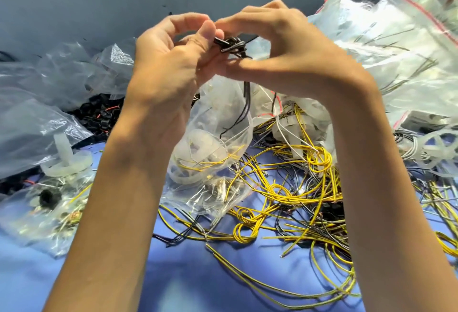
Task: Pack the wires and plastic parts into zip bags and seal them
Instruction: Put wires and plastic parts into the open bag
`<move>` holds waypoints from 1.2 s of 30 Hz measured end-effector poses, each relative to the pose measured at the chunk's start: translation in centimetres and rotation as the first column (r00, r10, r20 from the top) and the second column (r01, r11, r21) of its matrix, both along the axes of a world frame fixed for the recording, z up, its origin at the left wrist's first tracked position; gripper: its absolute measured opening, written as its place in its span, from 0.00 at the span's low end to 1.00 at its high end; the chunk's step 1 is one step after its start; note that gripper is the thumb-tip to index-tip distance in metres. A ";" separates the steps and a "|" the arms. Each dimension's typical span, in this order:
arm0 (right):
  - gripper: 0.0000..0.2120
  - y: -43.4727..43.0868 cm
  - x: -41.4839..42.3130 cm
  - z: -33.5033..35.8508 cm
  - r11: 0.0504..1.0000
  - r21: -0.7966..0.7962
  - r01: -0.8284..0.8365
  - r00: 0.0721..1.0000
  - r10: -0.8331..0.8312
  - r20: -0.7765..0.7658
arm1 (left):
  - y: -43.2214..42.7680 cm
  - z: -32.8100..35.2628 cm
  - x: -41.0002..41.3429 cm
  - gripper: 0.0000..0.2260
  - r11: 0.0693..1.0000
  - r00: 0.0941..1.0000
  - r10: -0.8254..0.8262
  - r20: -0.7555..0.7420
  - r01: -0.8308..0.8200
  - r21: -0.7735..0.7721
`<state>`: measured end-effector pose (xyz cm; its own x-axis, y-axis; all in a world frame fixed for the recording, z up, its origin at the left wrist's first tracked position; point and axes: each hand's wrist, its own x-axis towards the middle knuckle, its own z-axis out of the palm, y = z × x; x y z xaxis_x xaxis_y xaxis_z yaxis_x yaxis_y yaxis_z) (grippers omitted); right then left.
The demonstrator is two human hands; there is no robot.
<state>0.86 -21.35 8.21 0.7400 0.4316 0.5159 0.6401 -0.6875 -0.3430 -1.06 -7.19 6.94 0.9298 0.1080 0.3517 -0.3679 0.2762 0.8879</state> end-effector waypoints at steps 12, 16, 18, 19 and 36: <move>0.10 -2.8 -0.1 0.5 0.980 0.169 -0.104 0.994 0.109 -0.020 | -1.1 -0.1 0.2 0.07 1.000 1.000 -0.005 -0.012 0.005 0.008; 0.09 -3.7 0.2 0.5 0.943 0.300 -0.144 0.977 0.184 -0.108 | -1.0 -0.2 0.2 0.06 0.998 1.000 0.025 0.011 -0.025 0.051; 0.08 -3.8 0.5 0.4 0.931 0.348 -0.107 0.988 0.140 -0.071 | -1.0 -0.3 0.3 0.06 0.982 0.997 0.074 0.036 -0.080 0.173; 0.07 -4.0 0.7 0.3 0.930 0.360 -0.078 0.994 0.100 -0.043 | -1.0 -0.5 0.5 0.05 0.956 0.992 0.109 0.059 -0.121 0.269; 0.04 -1.8 2.8 -2.4 0.995 -0.045 0.087 0.915 -0.098 -0.391 | -1.2 -2.8 1.6 0.18 0.468 0.978 0.187 0.098 -0.176 0.866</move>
